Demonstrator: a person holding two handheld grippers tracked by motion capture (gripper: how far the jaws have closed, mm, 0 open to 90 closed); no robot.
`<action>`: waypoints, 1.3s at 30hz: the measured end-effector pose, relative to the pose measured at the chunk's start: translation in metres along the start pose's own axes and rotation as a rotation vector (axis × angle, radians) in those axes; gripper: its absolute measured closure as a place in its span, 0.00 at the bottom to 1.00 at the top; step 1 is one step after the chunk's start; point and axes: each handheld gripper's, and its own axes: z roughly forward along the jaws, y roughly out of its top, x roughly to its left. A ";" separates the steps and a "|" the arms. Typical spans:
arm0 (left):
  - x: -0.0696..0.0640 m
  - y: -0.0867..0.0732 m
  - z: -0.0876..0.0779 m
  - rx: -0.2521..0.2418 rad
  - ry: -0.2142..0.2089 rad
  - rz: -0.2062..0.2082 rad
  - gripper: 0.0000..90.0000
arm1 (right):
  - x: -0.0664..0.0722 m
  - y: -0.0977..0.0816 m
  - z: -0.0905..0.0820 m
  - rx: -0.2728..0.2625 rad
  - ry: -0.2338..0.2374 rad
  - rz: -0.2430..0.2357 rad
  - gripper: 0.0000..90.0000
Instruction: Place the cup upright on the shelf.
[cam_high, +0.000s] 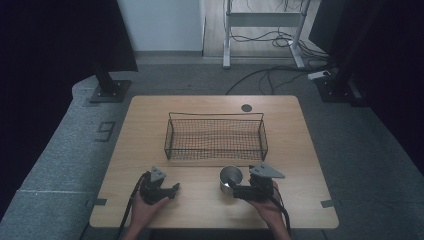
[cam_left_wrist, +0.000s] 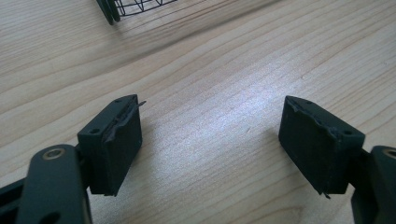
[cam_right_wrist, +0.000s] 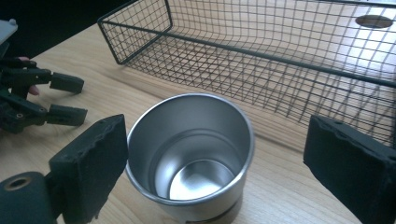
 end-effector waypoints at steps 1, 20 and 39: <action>0.000 0.000 0.000 0.000 0.000 0.000 0.24 | 0.002 0.000 0.001 0.004 0.001 -0.007 0.06; 0.000 0.000 0.000 0.000 0.000 0.000 0.24 | 0.017 -0.010 0.038 0.060 -0.007 -0.101 0.03; 0.000 0.000 0.000 0.000 0.000 0.000 0.24 | 0.009 -0.012 0.045 0.081 -0.017 -0.090 0.15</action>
